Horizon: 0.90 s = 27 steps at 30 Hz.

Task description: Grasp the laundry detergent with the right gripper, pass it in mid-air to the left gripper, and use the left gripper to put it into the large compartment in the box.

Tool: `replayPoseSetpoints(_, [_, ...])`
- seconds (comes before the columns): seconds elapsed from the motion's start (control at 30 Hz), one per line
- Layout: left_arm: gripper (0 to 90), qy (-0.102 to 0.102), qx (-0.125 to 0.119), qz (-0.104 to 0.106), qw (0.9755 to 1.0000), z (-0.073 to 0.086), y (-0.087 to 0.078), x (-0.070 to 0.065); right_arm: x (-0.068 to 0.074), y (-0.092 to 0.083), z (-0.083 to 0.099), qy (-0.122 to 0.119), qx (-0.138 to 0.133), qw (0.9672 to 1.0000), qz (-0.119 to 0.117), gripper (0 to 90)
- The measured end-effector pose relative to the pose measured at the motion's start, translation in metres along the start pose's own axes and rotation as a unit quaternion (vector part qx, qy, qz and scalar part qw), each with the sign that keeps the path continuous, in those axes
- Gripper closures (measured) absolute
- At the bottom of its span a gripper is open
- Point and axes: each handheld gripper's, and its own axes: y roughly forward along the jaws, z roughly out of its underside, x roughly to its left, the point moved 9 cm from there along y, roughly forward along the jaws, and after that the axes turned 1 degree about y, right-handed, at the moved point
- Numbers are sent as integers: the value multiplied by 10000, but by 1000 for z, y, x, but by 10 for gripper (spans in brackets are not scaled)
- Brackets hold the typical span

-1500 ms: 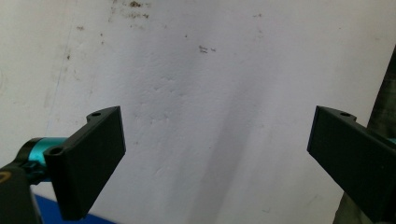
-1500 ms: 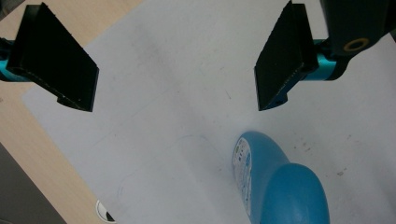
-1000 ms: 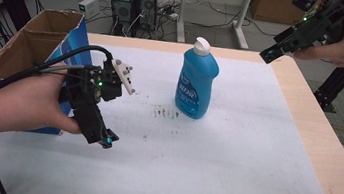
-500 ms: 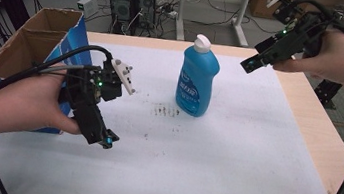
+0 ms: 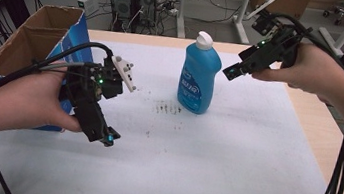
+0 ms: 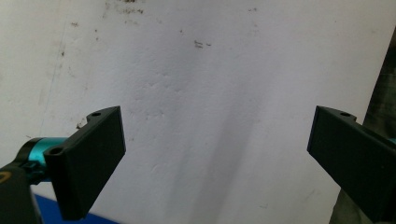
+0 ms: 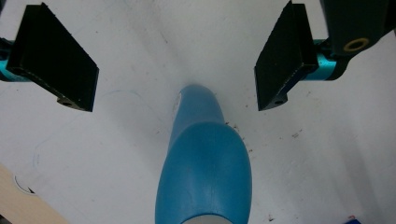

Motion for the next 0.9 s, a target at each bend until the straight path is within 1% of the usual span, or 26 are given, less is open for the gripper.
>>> replayPoseSetpoints(0.17, [43, 19, -9, 0, 10000, 0, 0, 0, 1, 9, -1, 37, 1, 10000, 9, 130])
replayPoseSetpoints(0.3, [43, 8, -13, -7, 10000, 1, 0, 0, 4, 19, -3, 35, -47, 10000, 42, 130])
replayPoseSetpoints(0.37, [43, 10, -12, -11, 10000, 1, 0, 0, 5, 21, -3, 54, -28, 10000, 28, 130])
replayPoseSetpoints(0.43, [43, 12, -5, -2, 10000, 1, 0, 0, 6, 25, -4, 37, -45, 10000, 45, 130])
replayPoseSetpoints(0.57, [43, 12, -9, 0, 10000, 1, 0, -1, 10, 35, -4, 49, 15, 10000, 58, 130])
replayPoseSetpoints(0.8, [43, 21, -13, -12, 10000, 2, 0, 0, 14, 45, -8, 12, -28, 10000, 73, 130])
replayPoseSetpoints(0.87, [43, -6, -17, -4, 10000, 3, 0, -1, 15, 50, -10, 12, -20, 10000, 90, 130])
replayPoseSetpoints(0.9, [43, -6, -17, -4, 10000, 3, 0, -1, 15, 50, -10, 12, -20, 10000, 90, 130])
